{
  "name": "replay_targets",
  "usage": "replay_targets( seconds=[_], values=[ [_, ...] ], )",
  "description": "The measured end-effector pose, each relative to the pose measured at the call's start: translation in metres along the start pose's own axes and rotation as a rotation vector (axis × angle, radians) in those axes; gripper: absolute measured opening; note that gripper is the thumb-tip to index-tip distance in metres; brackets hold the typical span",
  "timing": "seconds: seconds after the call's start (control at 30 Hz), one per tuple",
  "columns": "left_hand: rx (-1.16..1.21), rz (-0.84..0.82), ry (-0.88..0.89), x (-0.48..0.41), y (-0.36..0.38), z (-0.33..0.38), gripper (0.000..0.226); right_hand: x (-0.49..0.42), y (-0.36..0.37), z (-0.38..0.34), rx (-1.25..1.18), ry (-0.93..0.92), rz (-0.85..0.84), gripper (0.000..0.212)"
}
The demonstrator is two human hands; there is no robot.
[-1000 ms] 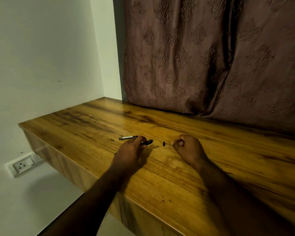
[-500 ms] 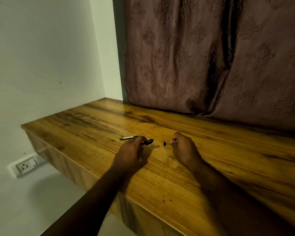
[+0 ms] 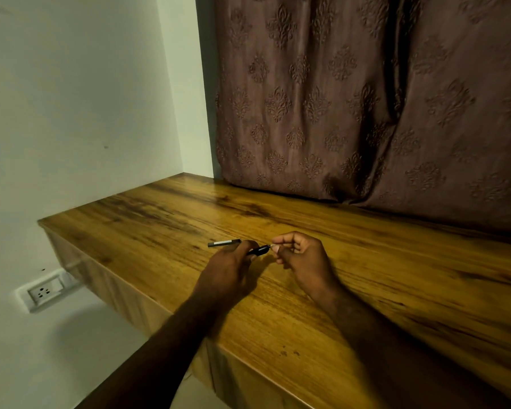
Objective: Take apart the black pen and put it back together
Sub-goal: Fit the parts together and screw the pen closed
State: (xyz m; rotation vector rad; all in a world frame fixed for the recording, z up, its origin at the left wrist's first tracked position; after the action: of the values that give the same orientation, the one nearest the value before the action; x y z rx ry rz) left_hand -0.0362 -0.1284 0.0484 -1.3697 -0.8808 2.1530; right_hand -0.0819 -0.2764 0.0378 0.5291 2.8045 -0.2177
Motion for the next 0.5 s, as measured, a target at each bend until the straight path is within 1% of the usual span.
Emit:
replay_targets(
  seconds=[0.27,0.4,0.5],
  values=[
    [0.027,0.0,0.016,0.001,0.0,0.001,0.038,0.001,0.002,0.002,-0.002,0.011,-0.036,0.015],
    [-0.002,-0.022,0.001,0.0,0.004,-0.005,0.043,0.0,0.003,0.004,0.145,-0.009,-0.062,0.012],
    [-0.051,-0.039,0.006,-0.001,0.006,-0.009,0.033,0.0,0.002,0.005,0.214,-0.022,-0.078,0.012]
  ],
)
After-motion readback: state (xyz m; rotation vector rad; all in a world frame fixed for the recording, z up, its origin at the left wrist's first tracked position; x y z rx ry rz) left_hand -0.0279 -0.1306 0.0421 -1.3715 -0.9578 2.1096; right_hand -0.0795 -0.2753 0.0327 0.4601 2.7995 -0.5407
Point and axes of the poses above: each hand's wrist, its own x-axis away from the middle knuckle, its own y-axis out of the palm, z = x × y, the point moved 6 cm from there along -x, towards the middle knuckle, and after that the axes turned 8 degrees about -z, right-handed, at the moved point
